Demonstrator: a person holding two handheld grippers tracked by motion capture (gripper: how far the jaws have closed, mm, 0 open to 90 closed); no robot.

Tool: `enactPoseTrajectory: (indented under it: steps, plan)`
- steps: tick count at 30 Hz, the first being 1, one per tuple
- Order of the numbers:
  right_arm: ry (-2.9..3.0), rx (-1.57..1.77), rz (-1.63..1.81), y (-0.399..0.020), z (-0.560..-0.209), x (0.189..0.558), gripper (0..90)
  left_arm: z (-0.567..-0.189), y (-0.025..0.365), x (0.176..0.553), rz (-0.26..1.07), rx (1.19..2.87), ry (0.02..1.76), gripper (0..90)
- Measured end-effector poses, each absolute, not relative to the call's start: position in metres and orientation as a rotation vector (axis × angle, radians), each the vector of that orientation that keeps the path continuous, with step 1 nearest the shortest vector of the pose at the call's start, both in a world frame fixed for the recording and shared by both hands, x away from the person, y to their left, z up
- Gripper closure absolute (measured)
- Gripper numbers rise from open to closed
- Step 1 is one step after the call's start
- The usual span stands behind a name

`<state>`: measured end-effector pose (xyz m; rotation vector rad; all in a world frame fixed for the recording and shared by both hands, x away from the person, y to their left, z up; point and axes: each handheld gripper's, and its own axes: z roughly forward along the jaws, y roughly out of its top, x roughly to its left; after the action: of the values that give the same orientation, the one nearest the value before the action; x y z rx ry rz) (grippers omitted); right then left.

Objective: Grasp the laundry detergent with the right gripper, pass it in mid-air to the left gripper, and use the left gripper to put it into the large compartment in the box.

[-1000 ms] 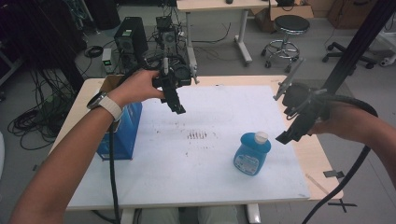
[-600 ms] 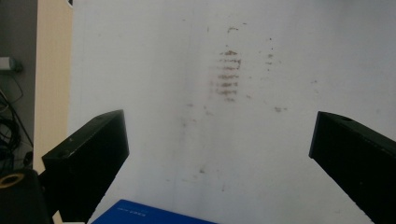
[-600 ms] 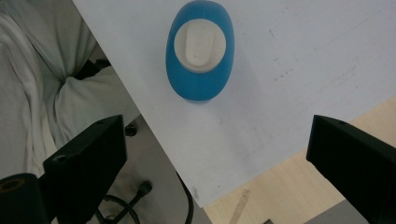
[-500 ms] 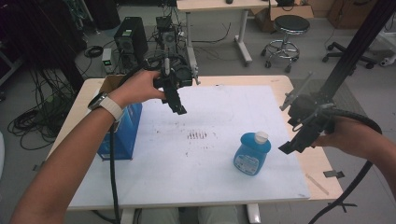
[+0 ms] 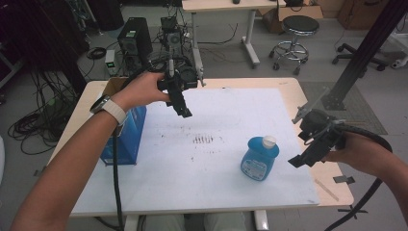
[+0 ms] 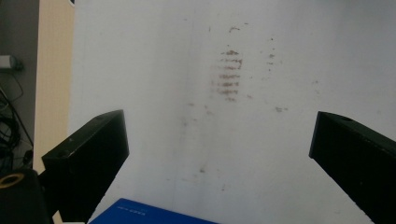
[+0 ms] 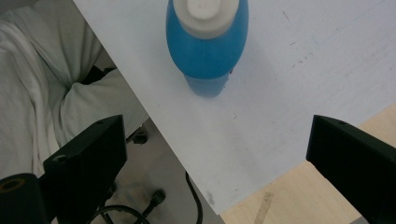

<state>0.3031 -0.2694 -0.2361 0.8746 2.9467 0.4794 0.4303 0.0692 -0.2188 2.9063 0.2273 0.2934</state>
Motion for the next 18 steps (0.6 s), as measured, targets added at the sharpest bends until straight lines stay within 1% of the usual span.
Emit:
enactPoseTrajectory:
  steps: [18]
  plan:
    - [2.899,0.956,0.619,-0.278,-0.268,0.293,5.1,-0.219,0.069,0.431,0.288,2.904,0.222,5.2]
